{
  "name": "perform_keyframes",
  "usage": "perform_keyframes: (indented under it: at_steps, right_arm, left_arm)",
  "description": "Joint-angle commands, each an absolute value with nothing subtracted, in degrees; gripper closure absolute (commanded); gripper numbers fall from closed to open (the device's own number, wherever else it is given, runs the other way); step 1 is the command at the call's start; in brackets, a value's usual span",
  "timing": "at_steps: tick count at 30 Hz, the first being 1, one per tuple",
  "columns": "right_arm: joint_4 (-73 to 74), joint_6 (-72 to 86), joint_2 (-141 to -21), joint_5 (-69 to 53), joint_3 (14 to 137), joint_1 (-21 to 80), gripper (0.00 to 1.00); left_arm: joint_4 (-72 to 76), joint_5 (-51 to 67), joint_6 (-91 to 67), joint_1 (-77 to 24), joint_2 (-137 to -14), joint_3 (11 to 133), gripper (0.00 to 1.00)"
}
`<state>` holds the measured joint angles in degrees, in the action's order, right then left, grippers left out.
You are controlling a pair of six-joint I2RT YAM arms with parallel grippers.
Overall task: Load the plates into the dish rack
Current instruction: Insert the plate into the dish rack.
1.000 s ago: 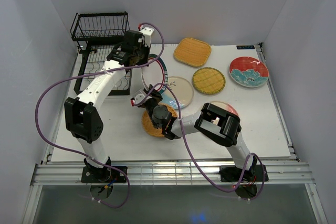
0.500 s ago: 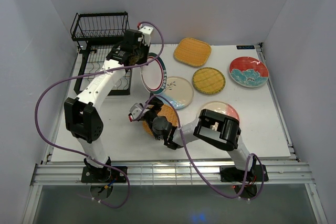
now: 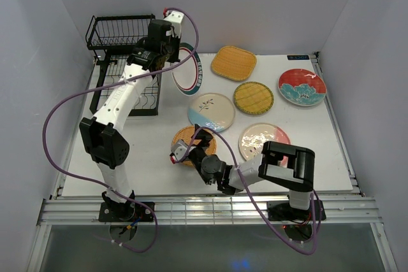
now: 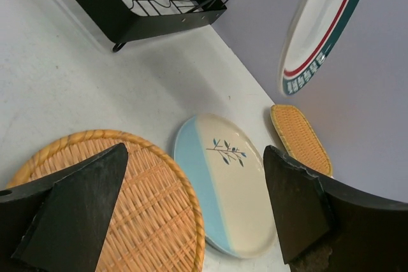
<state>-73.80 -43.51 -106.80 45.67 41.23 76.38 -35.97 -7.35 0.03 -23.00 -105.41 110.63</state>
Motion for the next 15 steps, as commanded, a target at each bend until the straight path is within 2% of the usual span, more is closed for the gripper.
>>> perform_keyframes:
  at_steps: [1, 10, 15]
  right_arm:
    - [-108.3, -42.4, -103.5, 49.2, 38.6, 77.6, 0.07]
    - [-108.3, -41.6, -94.5, 56.6, 30.6, 78.5, 0.04]
    - [-108.3, -41.5, -91.4, 59.1, 26.9, 78.1, 0.03]
  left_arm:
    - [-33.7, -12.4, 1.7, -23.1, -105.5, 116.1, 1.0]
    - [-26.2, -22.6, 6.7, -22.8, -105.7, 117.0, 1.0]
    - [-21.8, -17.6, 7.4, -21.4, -101.2, 114.3, 1.0]
